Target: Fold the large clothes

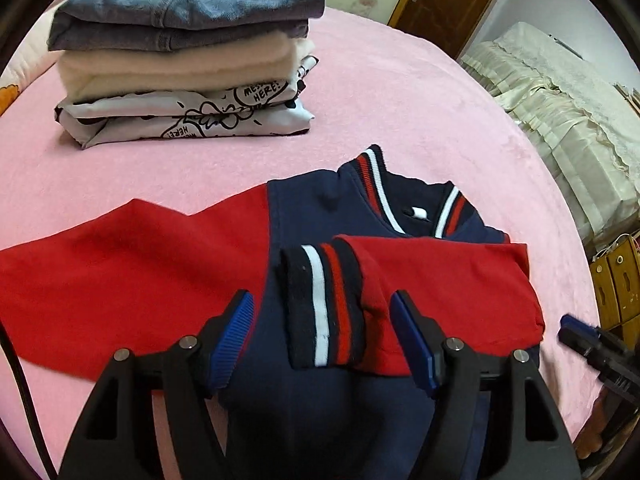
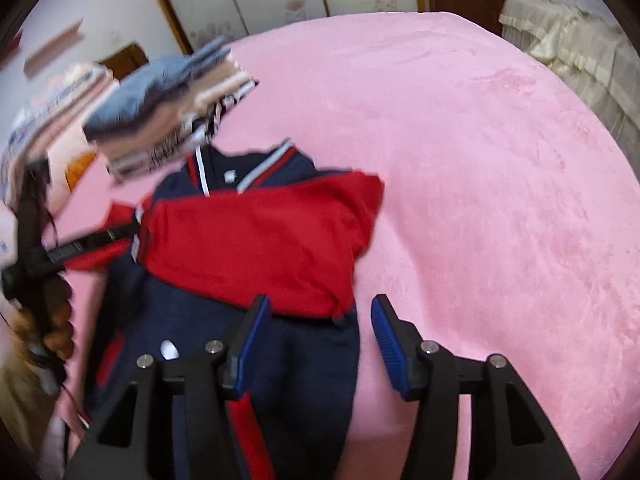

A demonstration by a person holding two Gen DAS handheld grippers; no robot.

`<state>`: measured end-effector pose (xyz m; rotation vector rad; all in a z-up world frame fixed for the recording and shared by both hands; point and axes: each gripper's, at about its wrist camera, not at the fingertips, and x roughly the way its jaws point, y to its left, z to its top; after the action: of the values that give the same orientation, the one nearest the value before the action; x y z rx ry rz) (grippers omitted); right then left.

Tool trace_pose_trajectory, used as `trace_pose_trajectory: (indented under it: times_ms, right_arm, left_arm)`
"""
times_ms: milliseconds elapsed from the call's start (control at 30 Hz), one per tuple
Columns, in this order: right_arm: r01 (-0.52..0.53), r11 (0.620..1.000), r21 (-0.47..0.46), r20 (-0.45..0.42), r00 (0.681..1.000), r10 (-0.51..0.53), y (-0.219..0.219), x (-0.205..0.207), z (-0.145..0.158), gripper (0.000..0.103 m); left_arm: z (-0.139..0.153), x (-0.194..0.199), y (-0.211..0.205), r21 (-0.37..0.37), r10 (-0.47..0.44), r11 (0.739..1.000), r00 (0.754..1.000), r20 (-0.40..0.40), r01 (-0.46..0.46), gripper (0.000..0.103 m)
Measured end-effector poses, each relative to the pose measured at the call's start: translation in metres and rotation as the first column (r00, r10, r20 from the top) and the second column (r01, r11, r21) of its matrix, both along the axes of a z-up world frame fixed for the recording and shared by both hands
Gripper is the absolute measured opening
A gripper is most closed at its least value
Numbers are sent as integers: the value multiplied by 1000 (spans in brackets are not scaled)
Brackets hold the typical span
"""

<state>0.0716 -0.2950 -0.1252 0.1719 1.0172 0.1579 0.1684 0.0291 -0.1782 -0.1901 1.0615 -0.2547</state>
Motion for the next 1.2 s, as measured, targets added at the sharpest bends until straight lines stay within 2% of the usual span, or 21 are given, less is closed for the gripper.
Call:
trace_pose_trajectory:
  times_ms: [33,67,200,233,300,333,367,400,433,500,600,633,667,767,800,867,900,967,1033,1100,1200]
  right_arm:
    - [15,1000,26,0,1000,-15,-4,7,2,52]
    - [43,998,36,3,999,-43,-8,16,3,52]
    - [134,990,46,-23,991,-133,-17,54,-9,52]
    - [147,988,53,-38,989,-146,-19,63,-15,52]
    - [166,984,59,-67,984,-162,-20,77,-26,52]
    - [165,984,64,-89,983,-159,-20,84,-34,37]
    - [156,986,60,-101,984,-150,-18,90,-40,6]
    - [153,987,48,-105,984,-147,-17,93,-43,7]
    - [174,984,23,-107,979,-171,-18,95,-48,7]
    - [202,979,30,-113,974,-197,-22,95,-58,7]
    - [191,981,-17,-92,977,-192,-17,89,-56,8]
    - [186,982,-37,-85,978,-189,-16,87,-52,13]
    - [183,982,-47,-73,980,-186,-15,85,-47,15]
    - [186,980,-72,4,982,-187,-15,72,-19,15]
    - [183,981,-70,20,983,-182,-13,69,-13,15]
    - [160,985,-59,50,986,-157,-4,62,0,15]
    - [135,990,-44,57,989,-133,4,59,4,15]
    - [102,995,-16,54,993,-101,16,54,7,15]
    - [60,998,12,43,997,-61,36,54,2,15]
    - [37,999,-8,33,999,-37,49,51,-6,15]
    - [39,998,-45,-7,999,-39,55,51,-24,15]
  left_arm:
    - [-1,2,-1,1,-2,1000,1000,-2,2,60]
    - [-3,7,-4,0,-13,1000,1000,-8,13,47]
    - [-4,13,-15,53,-43,998,999,3,43,31]
    - [-2,14,-17,65,-48,997,999,14,47,18]
    - [2,14,-17,64,-52,997,998,35,50,16]
    - [4,14,-16,68,-47,997,998,47,44,15]
    - [4,15,-15,78,-45,996,998,53,40,15]
    - [1,15,-14,98,-41,995,998,53,36,14]
    - [-4,16,-13,109,-38,993,998,41,34,14]
    - [-18,17,-8,102,-33,994,999,7,32,14]
    - [-17,14,-4,91,-37,995,999,5,37,16]
    - [-14,12,-3,91,-36,995,999,3,35,20]
    - [-7,10,-2,105,-25,994,1000,8,24,28]
    - [14,-1,-2,152,-3,988,998,57,-5,40]
    - [23,-5,-6,151,-7,989,997,81,-5,41]
    - [37,-13,-16,138,-16,990,994,109,1,56]
    - [42,-16,-23,126,-20,992,992,124,4,59]
    - [47,-20,-37,105,-33,994,988,152,17,60]
    - [41,-19,-56,143,-44,989,986,159,21,60]
    - [27,-15,-66,196,-39,980,991,127,14,59]
    - [0,-12,-65,227,-21,974,998,57,8,54]
